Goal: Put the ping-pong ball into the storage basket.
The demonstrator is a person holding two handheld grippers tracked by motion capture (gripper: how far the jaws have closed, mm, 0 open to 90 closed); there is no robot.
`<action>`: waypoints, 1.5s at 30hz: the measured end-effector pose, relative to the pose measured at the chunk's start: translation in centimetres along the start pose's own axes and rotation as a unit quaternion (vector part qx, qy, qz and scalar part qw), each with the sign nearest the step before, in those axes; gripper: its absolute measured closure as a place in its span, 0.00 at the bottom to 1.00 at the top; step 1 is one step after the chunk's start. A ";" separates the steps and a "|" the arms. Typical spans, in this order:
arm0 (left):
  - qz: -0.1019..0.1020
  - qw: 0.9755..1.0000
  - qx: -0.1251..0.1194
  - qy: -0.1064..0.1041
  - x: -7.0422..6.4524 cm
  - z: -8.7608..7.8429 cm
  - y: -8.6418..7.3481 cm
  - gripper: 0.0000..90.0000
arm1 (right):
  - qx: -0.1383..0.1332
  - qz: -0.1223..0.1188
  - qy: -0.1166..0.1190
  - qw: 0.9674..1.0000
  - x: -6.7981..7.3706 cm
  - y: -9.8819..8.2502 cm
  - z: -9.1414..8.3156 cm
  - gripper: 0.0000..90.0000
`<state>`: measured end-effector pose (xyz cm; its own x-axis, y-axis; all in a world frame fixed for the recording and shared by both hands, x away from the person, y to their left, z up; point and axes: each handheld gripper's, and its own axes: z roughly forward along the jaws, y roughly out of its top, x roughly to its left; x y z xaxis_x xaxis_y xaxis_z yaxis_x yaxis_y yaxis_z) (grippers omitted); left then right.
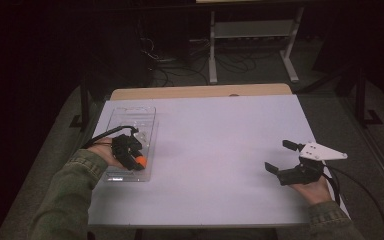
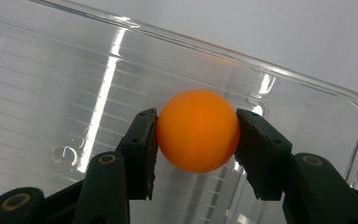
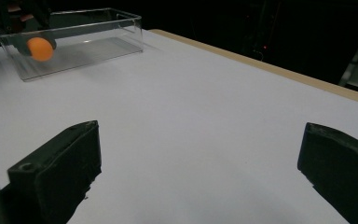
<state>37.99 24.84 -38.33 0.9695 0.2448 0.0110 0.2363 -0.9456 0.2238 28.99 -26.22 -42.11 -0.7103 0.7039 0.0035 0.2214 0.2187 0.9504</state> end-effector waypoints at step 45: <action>-0.028 0.998 -0.040 0.035 -0.6 -3.7 -0.4 0.23 | 0.002 0.001 0.002 1.000 0.1 0.0 0.0 0.00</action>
<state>37.11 25.85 -34.81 0.9473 0.3138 0.0637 0.2813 -0.9105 0.3030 28.96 -26.15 -42.11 -0.7130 0.7012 0.0067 0.2257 0.2204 0.9489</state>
